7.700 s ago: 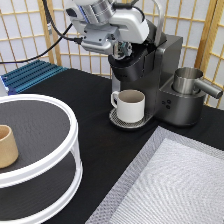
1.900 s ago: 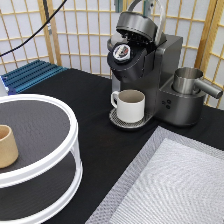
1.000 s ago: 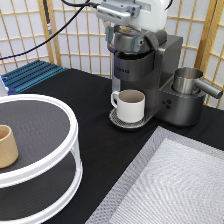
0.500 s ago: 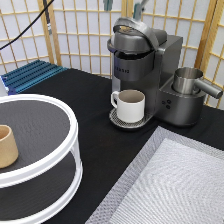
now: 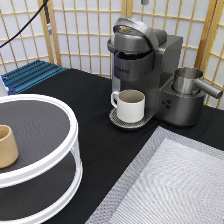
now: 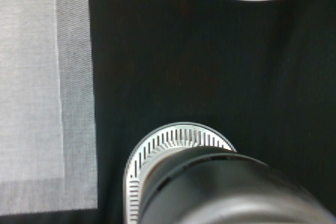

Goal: Make coffee

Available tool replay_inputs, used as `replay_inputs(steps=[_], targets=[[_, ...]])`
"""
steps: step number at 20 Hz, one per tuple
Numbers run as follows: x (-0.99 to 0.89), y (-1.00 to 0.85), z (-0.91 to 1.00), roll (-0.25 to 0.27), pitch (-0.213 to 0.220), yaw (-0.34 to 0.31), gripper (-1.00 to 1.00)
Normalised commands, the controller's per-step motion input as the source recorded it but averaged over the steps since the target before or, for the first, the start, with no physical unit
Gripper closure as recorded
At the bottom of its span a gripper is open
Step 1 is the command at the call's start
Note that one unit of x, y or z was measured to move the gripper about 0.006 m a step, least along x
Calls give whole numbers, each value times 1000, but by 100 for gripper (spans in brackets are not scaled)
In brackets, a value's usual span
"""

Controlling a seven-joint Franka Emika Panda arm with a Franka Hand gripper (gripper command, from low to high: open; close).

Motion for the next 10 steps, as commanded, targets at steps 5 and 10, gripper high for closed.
replay_inputs(steps=[5, 10], targets=[[5, -351, -717, 0, 0, -156, -100], [-178, -764, -927, 19, -10, -63, -100]])
